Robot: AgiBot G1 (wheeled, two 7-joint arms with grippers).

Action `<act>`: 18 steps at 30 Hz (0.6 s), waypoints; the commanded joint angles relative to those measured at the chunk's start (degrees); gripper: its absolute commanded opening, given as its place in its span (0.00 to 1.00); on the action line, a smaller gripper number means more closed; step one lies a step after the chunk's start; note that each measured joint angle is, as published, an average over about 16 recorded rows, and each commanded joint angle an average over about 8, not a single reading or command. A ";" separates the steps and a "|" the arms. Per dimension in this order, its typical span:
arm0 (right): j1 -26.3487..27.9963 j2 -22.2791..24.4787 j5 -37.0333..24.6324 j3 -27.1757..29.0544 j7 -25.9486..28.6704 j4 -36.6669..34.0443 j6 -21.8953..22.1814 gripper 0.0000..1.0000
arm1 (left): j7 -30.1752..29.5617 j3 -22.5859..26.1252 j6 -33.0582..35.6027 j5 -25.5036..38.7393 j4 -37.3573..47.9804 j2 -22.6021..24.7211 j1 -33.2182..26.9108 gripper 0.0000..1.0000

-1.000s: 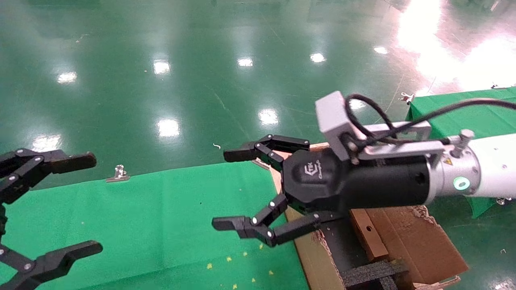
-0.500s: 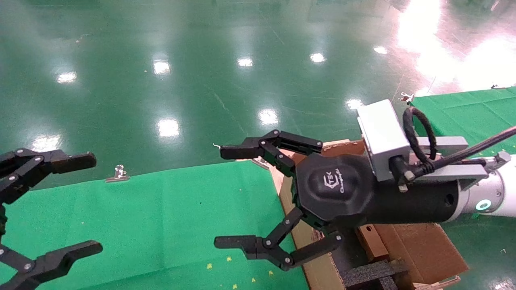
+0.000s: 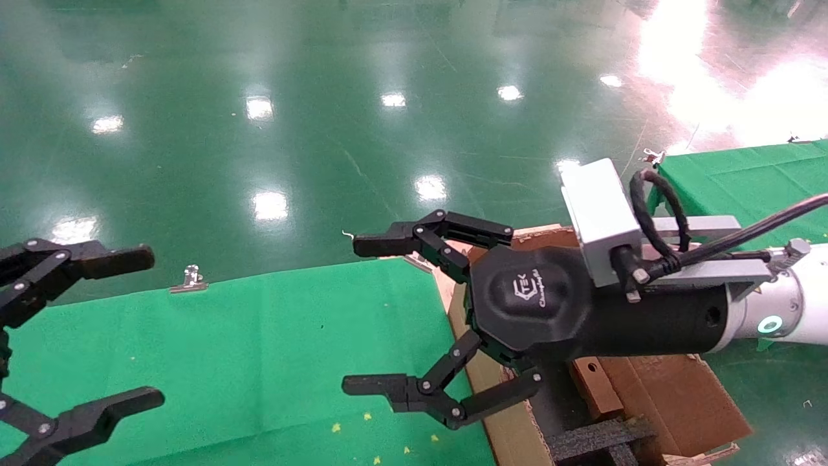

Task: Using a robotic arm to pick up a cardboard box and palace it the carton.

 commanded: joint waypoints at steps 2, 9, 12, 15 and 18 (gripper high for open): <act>0.15 0.04 -0.10 -0.18 0.11 0.01 0.07 1.00 | 0.00 0.00 0.00 0.00 0.00 0.00 0.00 1.00; 0.35 0.08 -0.25 -0.42 0.29 0.04 0.21 1.00 | 0.00 0.00 0.00 0.00 0.00 0.00 0.00 1.00; 0.41 0.09 -0.29 -0.48 0.32 0.05 0.25 1.00 | 0.00 0.00 0.00 0.00 0.00 0.00 0.00 1.00; 0.46 0.10 -0.31 -0.53 0.34 0.06 0.28 1.00 | 0.00 0.00 0.00 0.00 0.00 0.00 0.00 1.00; 0.49 0.11 -0.33 -0.58 0.35 0.06 0.30 1.00 | 0.00 0.00 0.00 0.00 0.00 0.00 0.00 1.00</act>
